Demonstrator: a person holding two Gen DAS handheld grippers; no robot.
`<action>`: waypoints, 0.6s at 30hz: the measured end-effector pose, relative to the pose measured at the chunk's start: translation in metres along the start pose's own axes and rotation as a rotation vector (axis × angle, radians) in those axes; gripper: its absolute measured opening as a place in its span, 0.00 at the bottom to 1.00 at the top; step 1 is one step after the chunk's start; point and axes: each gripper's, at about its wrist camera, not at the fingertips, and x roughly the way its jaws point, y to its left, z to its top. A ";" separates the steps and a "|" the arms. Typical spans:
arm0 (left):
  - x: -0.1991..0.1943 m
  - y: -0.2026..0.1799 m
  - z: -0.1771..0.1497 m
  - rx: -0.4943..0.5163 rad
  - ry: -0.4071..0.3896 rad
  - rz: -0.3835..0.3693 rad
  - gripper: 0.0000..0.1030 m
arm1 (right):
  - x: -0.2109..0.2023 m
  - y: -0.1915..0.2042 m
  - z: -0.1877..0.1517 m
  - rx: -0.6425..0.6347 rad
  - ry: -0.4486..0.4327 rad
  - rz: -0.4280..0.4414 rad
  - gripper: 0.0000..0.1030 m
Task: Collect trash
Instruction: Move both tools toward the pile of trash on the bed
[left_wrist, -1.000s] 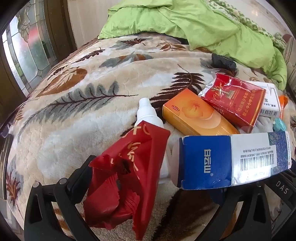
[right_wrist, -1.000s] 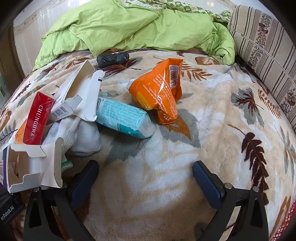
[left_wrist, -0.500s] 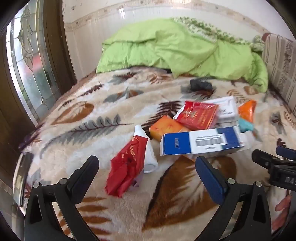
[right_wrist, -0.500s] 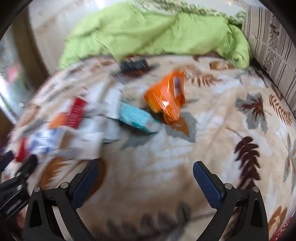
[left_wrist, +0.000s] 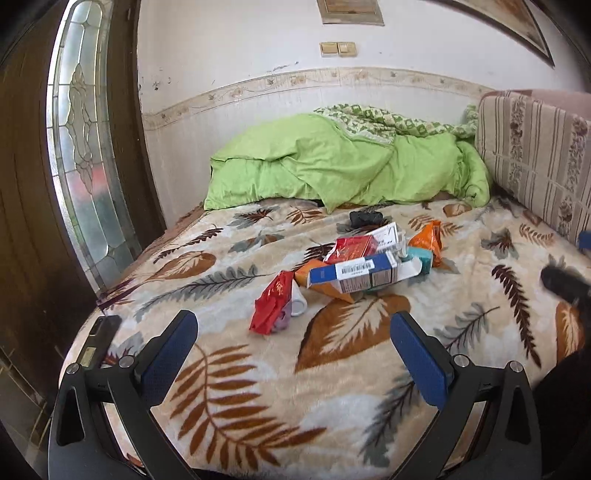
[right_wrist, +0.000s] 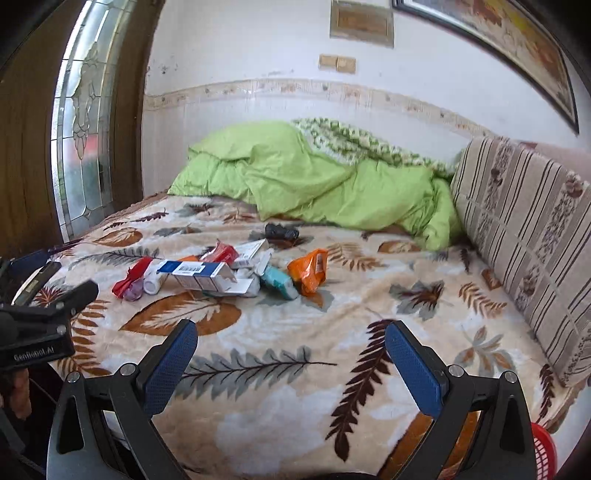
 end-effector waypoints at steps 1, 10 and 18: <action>0.002 0.000 0.001 0.000 0.011 -0.002 1.00 | 0.001 0.000 -0.001 0.003 -0.001 0.003 0.99; 0.009 0.008 -0.012 -0.025 0.033 -0.009 1.00 | 0.004 0.004 -0.009 0.003 0.009 -0.029 0.99; 0.011 0.006 -0.011 -0.023 0.030 -0.019 1.00 | 0.002 0.010 -0.010 -0.035 0.012 -0.049 0.99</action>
